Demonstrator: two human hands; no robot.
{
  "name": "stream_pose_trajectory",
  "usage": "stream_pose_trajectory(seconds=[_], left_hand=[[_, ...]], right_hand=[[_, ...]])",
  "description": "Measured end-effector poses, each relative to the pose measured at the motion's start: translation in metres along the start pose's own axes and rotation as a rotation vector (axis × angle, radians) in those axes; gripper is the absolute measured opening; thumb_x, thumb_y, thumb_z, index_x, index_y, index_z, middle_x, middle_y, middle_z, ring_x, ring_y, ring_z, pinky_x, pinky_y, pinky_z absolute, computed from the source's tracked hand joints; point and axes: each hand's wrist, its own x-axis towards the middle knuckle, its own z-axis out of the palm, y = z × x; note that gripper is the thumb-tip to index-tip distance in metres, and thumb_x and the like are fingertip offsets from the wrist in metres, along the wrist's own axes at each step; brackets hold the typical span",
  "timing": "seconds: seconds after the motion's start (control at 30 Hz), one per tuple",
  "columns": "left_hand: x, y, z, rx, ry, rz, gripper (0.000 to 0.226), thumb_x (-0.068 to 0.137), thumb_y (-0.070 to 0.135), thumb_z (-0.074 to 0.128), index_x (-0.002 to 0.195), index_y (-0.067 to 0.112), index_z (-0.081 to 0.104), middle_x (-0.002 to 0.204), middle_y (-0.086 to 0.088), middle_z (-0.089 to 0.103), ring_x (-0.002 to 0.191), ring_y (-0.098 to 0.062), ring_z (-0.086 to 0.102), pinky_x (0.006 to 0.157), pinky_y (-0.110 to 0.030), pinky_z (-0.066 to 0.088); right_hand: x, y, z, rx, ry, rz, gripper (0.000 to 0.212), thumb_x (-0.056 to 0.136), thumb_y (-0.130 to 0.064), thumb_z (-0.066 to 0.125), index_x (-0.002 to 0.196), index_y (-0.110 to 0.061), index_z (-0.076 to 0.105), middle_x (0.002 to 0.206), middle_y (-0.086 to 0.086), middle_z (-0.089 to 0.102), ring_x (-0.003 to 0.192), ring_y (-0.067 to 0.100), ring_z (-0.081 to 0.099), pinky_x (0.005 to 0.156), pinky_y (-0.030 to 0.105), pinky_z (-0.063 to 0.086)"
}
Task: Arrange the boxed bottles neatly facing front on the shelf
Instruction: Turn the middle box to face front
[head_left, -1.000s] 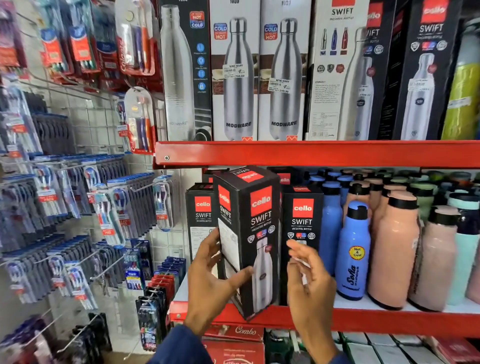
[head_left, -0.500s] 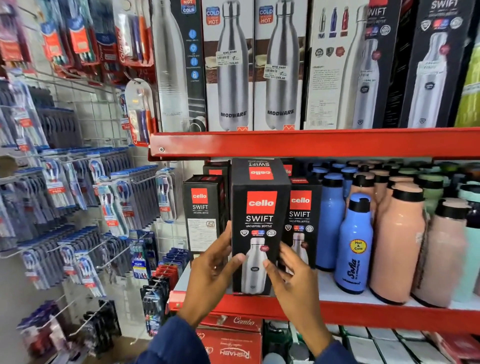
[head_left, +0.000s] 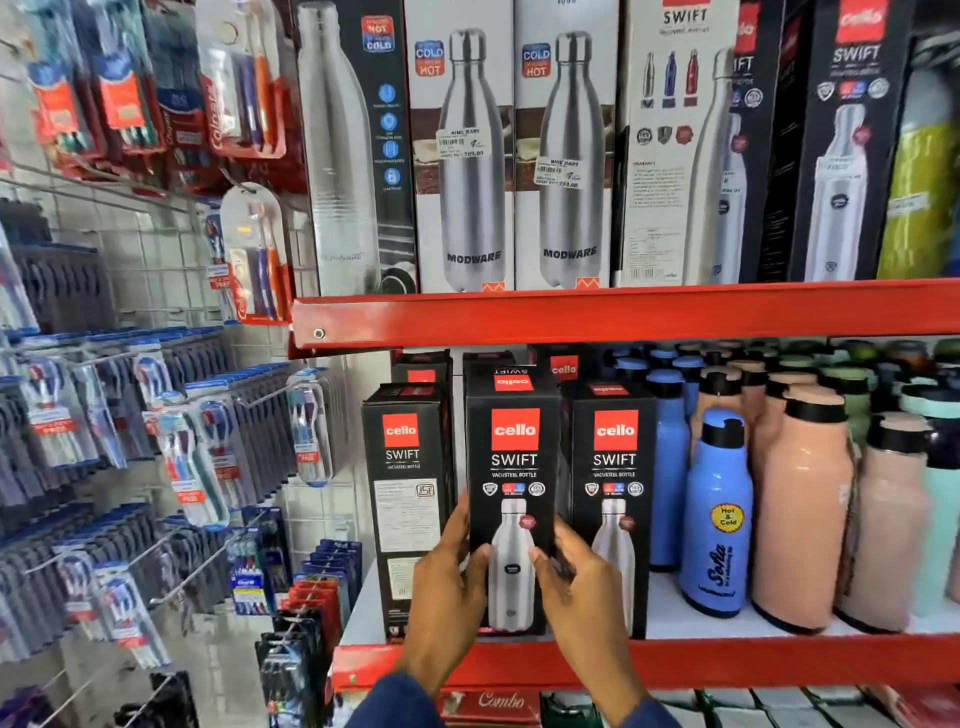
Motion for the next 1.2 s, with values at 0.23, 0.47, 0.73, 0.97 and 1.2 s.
stream_pose_trajectory(seconds=[0.23,0.47,0.73,0.97,1.2], left_hand=[[0.005,-0.027,0.01,0.076,-0.015,-0.076,0.064,0.096,0.02,0.056,0.15,0.039,0.026,0.117,0.016,0.071,0.1,0.001,0.067,0.086,-0.01,0.05],[0.006,-0.035,0.011,0.132,-0.037,-0.083,0.06,0.096,0.024,0.054,0.15,0.033,0.029,0.108,0.007,0.075,0.092,-0.01,0.07,0.084,-0.027,0.056],[-0.001,-0.03,0.007,0.181,-0.059,-0.114,0.056,0.097,0.014,0.055,0.148,0.026,0.036,0.105,-0.003,0.075,0.067,0.01,0.056,0.07,0.003,0.04],[-0.025,-0.029,-0.025,0.099,0.129,-0.027,0.038,0.088,0.004,0.067,0.117,0.028,0.07,0.104,0.024,0.074,0.089,0.011,0.069,0.085,-0.02,0.059],[-0.019,-0.026,-0.066,0.057,0.449,-0.076,0.037,0.085,0.006,0.069,0.109,0.034,0.064,0.1,0.009,0.071,0.086,-0.009,0.069,0.072,-0.016,0.053]], right_hand=[[0.007,0.02,0.012,-0.123,-0.02,0.015,0.046,0.091,-0.026,0.06,0.136,-0.02,0.05,0.12,-0.019,0.06,0.094,-0.028,0.051,0.081,-0.003,0.039],[0.002,0.024,0.016,-0.141,-0.004,0.044,0.046,0.091,-0.019,0.061,0.136,-0.019,0.049,0.107,-0.029,0.054,0.083,-0.02,0.059,0.068,-0.005,0.04],[-0.001,0.028,0.018,-0.155,0.033,0.093,0.046,0.09,-0.017,0.063,0.134,-0.014,0.052,0.115,-0.005,0.068,0.08,-0.025,0.052,0.077,-0.008,0.036],[-0.025,0.011,0.013,0.002,0.255,0.119,0.039,0.082,0.002,0.067,0.118,-0.013,0.066,0.108,0.006,0.074,0.084,-0.02,0.062,0.077,0.003,0.049],[-0.03,-0.044,0.058,-0.006,0.024,-0.07,0.048,0.089,-0.018,0.059,0.134,-0.031,0.051,0.126,-0.004,0.066,0.11,0.001,0.062,0.097,0.025,0.051]])
